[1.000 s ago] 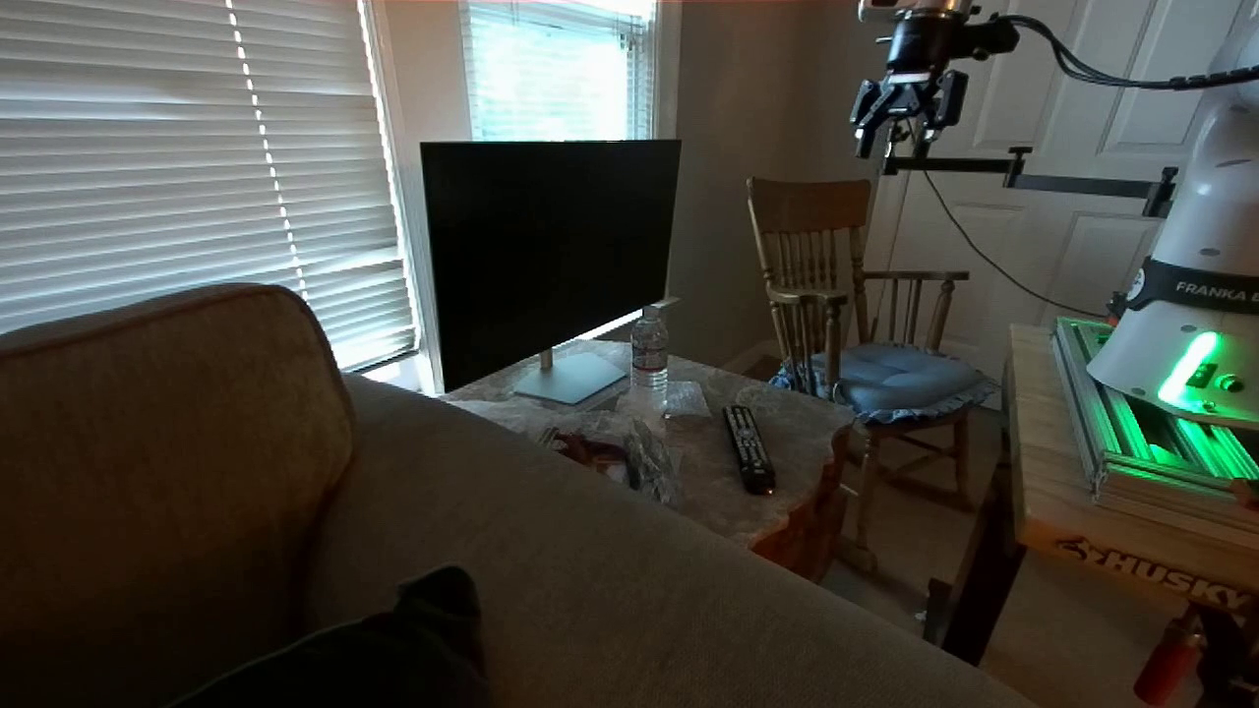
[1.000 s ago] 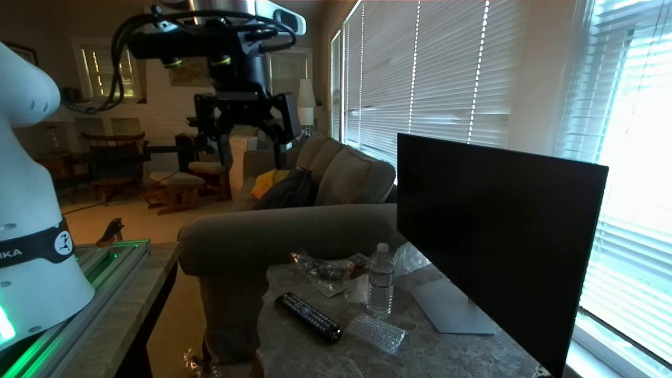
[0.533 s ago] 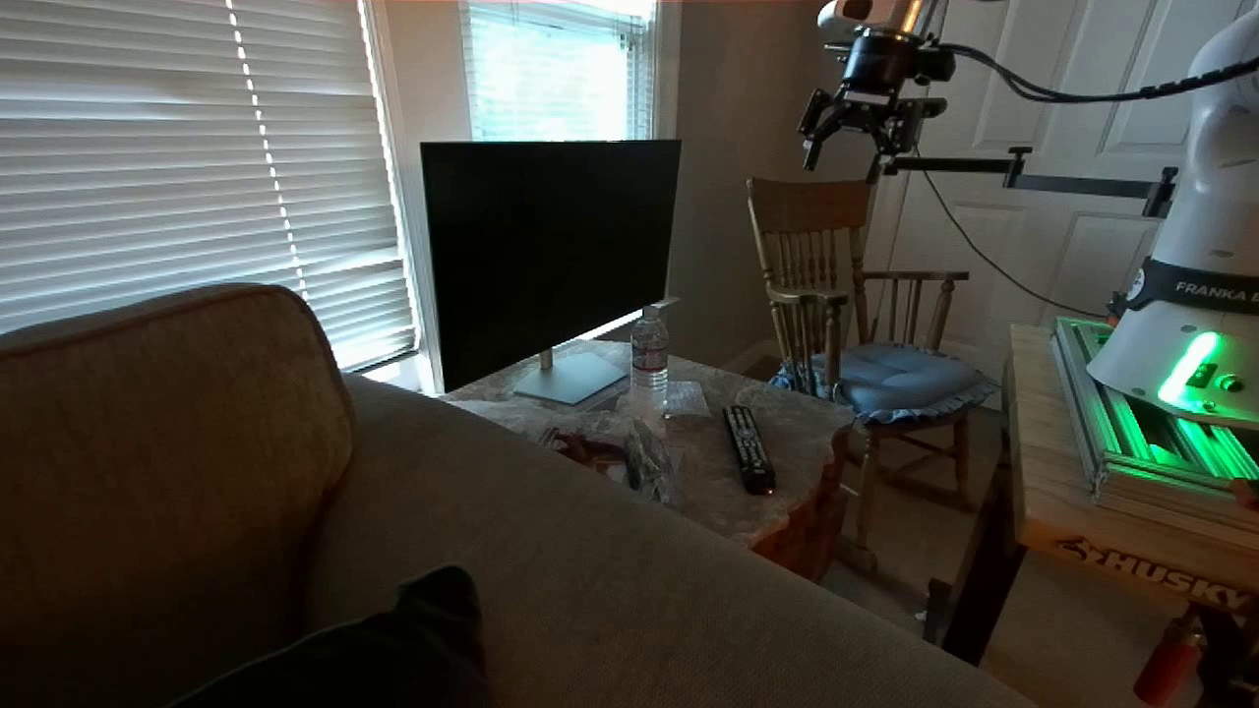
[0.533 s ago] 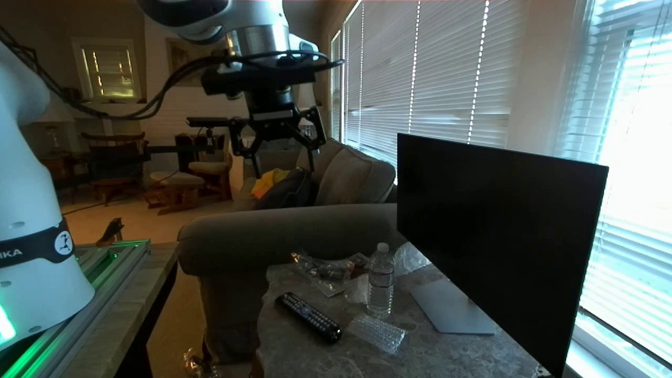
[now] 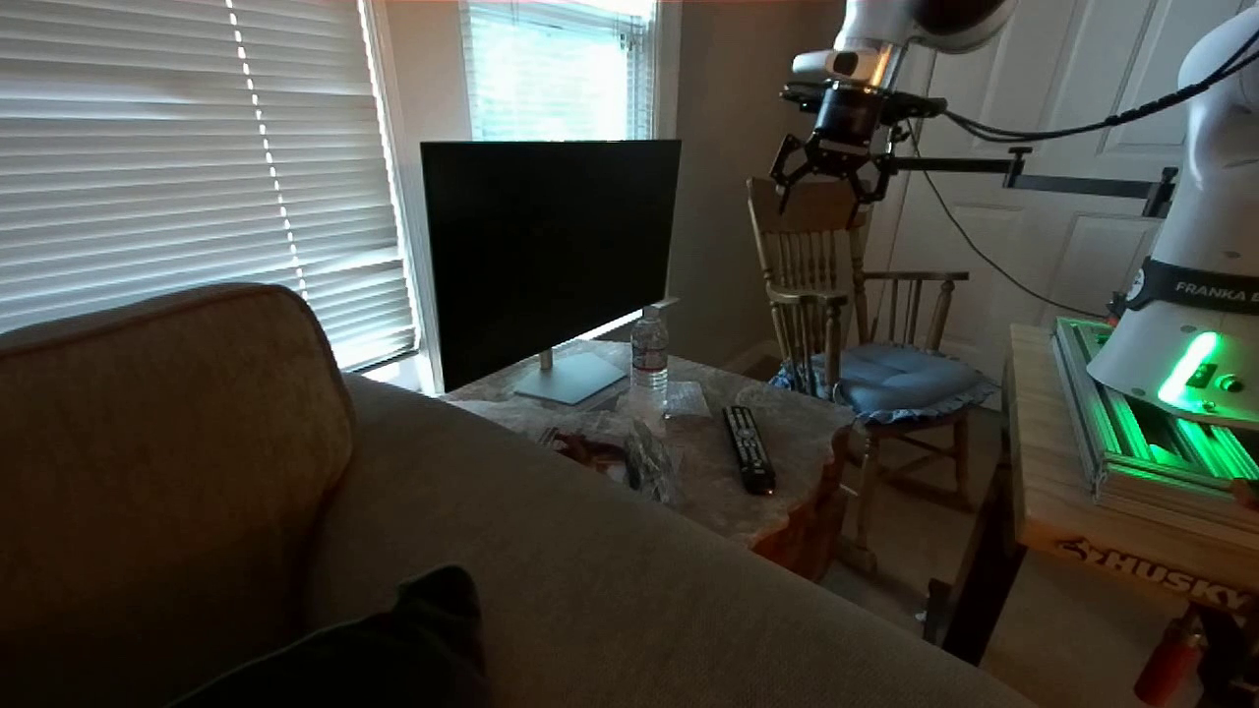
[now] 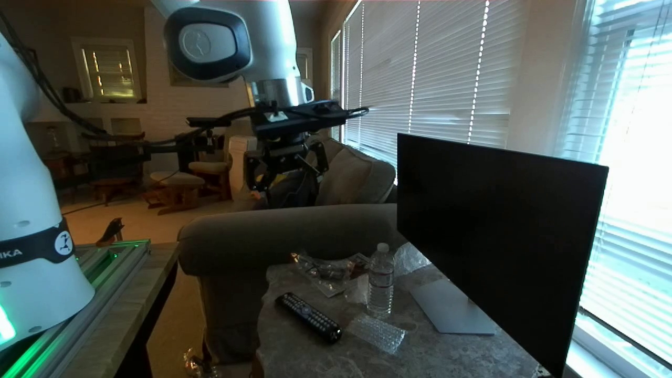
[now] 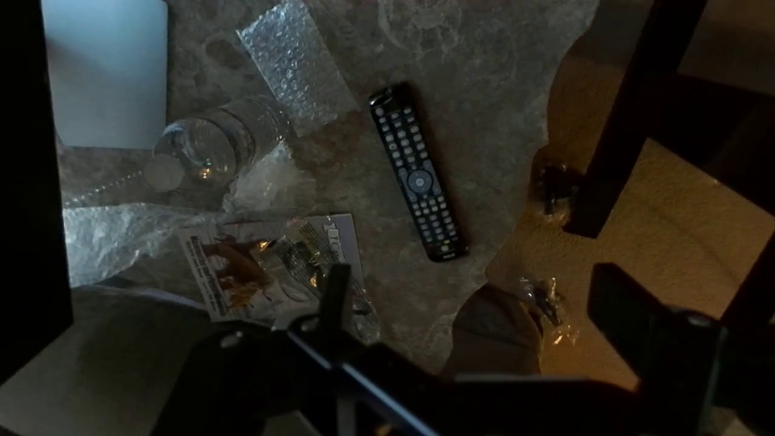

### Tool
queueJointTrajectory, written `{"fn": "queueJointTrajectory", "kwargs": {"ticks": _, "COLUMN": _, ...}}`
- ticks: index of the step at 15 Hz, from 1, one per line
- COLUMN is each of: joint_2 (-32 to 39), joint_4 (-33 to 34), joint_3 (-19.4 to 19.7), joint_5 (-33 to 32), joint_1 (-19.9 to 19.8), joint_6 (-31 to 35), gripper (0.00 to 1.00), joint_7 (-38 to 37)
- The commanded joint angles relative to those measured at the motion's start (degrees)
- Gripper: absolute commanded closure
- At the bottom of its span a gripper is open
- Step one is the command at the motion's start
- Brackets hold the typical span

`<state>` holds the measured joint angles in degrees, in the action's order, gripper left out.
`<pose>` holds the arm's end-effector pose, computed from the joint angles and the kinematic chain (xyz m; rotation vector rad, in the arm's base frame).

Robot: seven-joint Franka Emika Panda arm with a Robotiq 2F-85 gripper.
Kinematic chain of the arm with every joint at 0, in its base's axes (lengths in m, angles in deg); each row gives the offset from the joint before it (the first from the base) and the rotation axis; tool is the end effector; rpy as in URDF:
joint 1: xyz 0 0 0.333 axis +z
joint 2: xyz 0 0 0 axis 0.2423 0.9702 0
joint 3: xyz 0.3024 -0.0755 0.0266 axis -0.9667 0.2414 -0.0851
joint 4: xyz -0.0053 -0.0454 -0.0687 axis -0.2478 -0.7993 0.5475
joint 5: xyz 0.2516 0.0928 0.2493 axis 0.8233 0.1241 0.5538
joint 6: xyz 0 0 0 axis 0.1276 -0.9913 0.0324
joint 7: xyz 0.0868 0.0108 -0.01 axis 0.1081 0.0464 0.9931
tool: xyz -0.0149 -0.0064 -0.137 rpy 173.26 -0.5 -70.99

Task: Remove the black remote from the table and put it on the couch

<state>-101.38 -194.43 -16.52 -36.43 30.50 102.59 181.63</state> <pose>0.3840 0.0043 0.2981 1.9474 2.3718 0.2775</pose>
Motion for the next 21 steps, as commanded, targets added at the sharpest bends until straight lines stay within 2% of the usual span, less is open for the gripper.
{"fn": "queueJointTrajectory", "kwargs": {"ticks": 1, "joint_2": 6.76, "joint_4": 0.01, "joint_3": -0.48, "joint_5": 8.07, "joint_1": 2.11, "joint_6": 6.30, "gripper": 0.00, "joint_7": 14.91}}
{"fn": "queueJointTrajectory", "kwargs": {"ticks": 6, "joint_2": 14.61, "joint_4": 0.04, "joint_3": -5.69, "joint_5": 16.00, "joint_1": 0.30, "joint_6": 13.95, "gripper": 0.00, "joint_7": 29.94}}
{"fn": "queueJointTrajectory", "kwargs": {"ticks": 7, "joint_2": 16.17, "joint_4": 0.04, "joint_3": -3.30, "joint_5": 17.21, "joint_1": 3.38, "joint_6": 15.74, "gripper": 0.00, "joint_7": 31.63}}
{"fn": "queueJointTrajectory", "kwargs": {"ticks": 11, "joint_2": 20.09, "joint_4": 0.06, "joint_3": -6.65, "joint_5": 30.88, "joint_1": 4.97, "joint_6": 22.05, "gripper": 0.00, "joint_7": 39.69}}
{"fn": "queueJointTrajectory", "kwargs": {"ticks": 12, "joint_2": 18.41, "joint_4": 0.08, "joint_3": -5.16, "joint_5": 24.73, "joint_1": 3.91, "joint_6": 18.92, "gripper": 0.00, "joint_7": 35.92}}
{"fn": "queueJointTrajectory", "kwargs": {"ticks": 14, "joint_2": 19.76, "joint_4": 0.14, "joint_3": -6.28, "joint_5": 28.08, "joint_1": 4.42, "joint_6": 20.61, "gripper": 0.00, "joint_7": 37.56}}
{"fn": "queueJointTrajectory", "kwargs": {"ticks": 18, "joint_2": 19.95, "joint_4": 0.22, "joint_3": -6.41, "joint_5": 28.45, "joint_1": 4.52, "joint_6": 20.77, "gripper": 0.00, "joint_7": 37.56}}
{"fn": "queueJointTrajectory", "kwargs": {"ticks": 21, "joint_2": 23.51, "joint_4": 2.44, "joint_3": -8.19, "joint_5": 31.71, "joint_1": 4.92, "joint_6": 22.74, "gripper": 0.00, "joint_7": 38.19}}
